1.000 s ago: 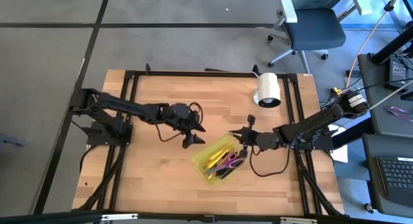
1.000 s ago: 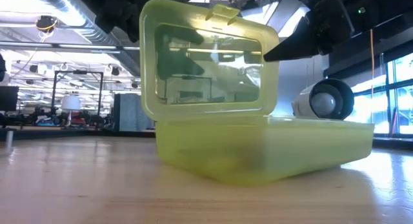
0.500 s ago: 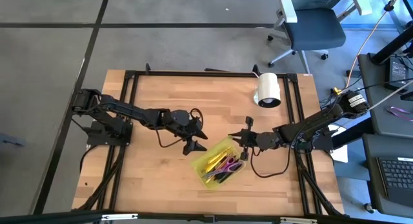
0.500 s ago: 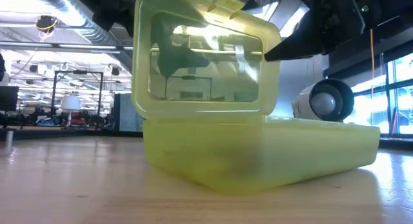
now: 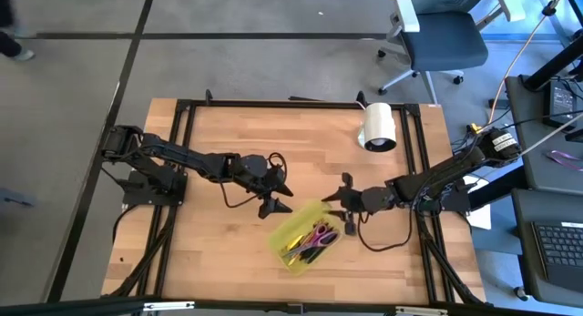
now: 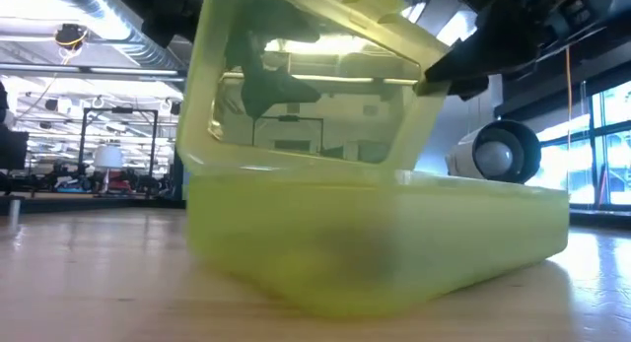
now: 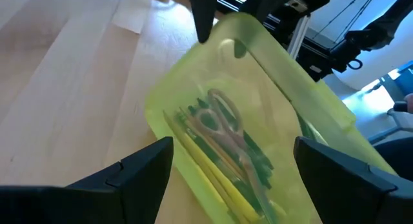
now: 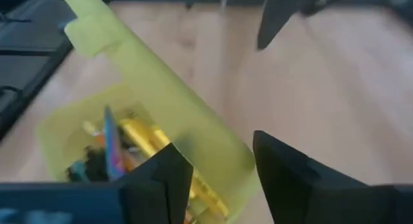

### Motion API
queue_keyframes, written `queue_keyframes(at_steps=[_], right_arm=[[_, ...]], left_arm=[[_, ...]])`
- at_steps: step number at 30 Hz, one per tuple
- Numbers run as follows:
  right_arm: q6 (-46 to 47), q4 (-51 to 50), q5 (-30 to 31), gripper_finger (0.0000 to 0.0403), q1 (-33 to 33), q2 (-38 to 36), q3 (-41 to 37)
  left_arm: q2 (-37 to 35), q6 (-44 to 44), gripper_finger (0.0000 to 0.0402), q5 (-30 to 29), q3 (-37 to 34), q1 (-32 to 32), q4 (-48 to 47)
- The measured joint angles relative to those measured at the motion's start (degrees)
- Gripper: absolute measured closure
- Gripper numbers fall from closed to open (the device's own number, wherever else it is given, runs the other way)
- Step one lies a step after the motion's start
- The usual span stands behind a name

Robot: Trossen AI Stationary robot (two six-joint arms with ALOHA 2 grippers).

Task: Pick & place school supplies into a supply box
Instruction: Close the yellow supply box

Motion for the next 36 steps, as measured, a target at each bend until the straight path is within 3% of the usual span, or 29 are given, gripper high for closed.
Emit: queue_keyframes(at_steps=[6, 12, 18, 25, 36], right_arm=[[7.15, -6.86, -6.84, 0.0234, 0.0, -0.07, 0.11], [7.24, -11.83, -13.64, 0.0234, 0.0, 0.0, 0.0], [7.38, -12.96, -14.48, 0.0234, 0.0, 0.0, 0.0], [10.44, -22.81, -15.81, 0.0234, 0.0, -2.38, 0.0], [11.74, -30.27, -16.47, 0.0234, 0.05, -7.74, 0.0]], left_arm=[[0.0, -0.02, 0.009, -0.37, 0.0, -0.55, 0.94], [1.19, -1.24, 0.009, -2.88, -0.02, -2.38, 1.74], [4.57, -5.15, 0.009, -2.79, 0.0, -5.61, 8.39], [9.59, -8.7, 0.009, -2.8, 2.22, -9.48, 12.7], [20.67, -9.02, 0.009, -3.3, 12.78, -14.75, 5.62]])
